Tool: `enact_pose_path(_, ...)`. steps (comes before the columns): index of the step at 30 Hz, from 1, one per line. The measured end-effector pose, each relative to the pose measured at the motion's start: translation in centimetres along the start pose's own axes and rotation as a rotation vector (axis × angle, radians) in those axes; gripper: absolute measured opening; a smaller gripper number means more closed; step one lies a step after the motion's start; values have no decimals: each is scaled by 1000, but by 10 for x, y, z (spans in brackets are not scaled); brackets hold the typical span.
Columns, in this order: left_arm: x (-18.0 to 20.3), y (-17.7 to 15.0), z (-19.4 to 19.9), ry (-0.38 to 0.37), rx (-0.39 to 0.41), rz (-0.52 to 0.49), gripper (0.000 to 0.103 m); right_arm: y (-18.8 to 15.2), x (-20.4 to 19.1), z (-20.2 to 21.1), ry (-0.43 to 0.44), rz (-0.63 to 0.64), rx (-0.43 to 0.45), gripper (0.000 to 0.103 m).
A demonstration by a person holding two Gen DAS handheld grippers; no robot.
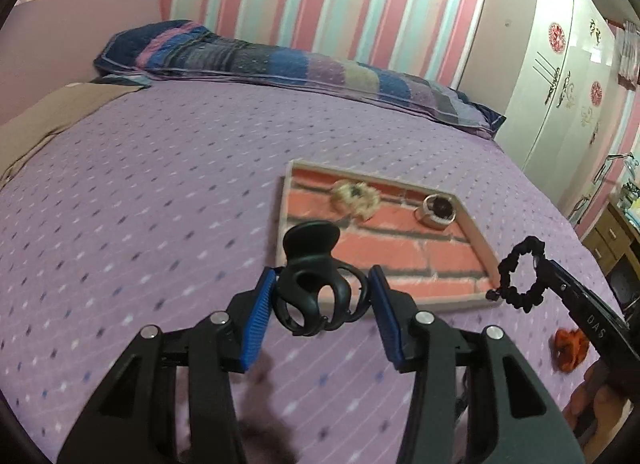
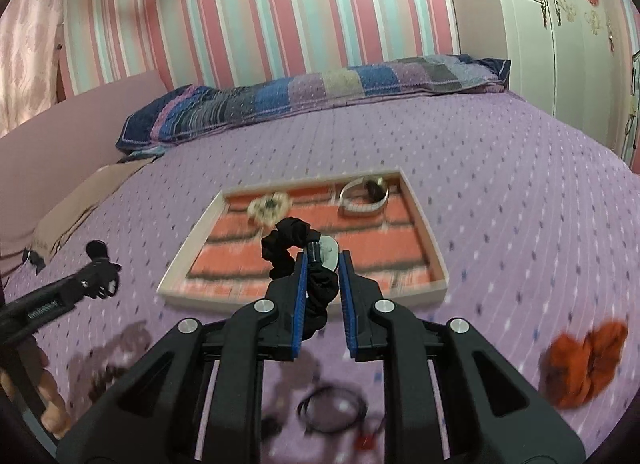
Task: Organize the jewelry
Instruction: 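Carry the claw clip into the tray with the left tool while the right tool carries the hair tie there, then open both tools to release the items and lift away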
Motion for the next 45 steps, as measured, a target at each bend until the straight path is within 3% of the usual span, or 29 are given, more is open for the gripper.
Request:
enact_pose_path(7,32,29,-78,-31,-54,-8,48,25,29,-60,-46,31,-26,17)
enact_pose_path(13,39,13,-149,10,-159,-31,48,12,44,-114,-84,88,-85,17)
enact_pose_path(21,45,-5,-201,38,-259,-87,48,-9,56,-161,-125,100,-190,17)
enact_pose_path(32,38,4,-231,53,-305,-85,48,-22,68,-197,-157,86,-282,17)
enact_pose_path(40,39,0,-229,68,-315,-103,48,-26,73,-203,-175,77,-334,18)
enact_pose_path(45,43,7,-210,86,-279,-122,66,-23,70,-203,-159,79,-363,42)
Point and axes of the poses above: each gripper's, at about its wrist camera, not at the fingertips, and z roughly against the way its jaws point, x to its right, y to its top, the point moved 5 cm from there along -z, roughly the way its jaws point, and after that the axes turned 10 degrees about x, right-handed, at the moved point
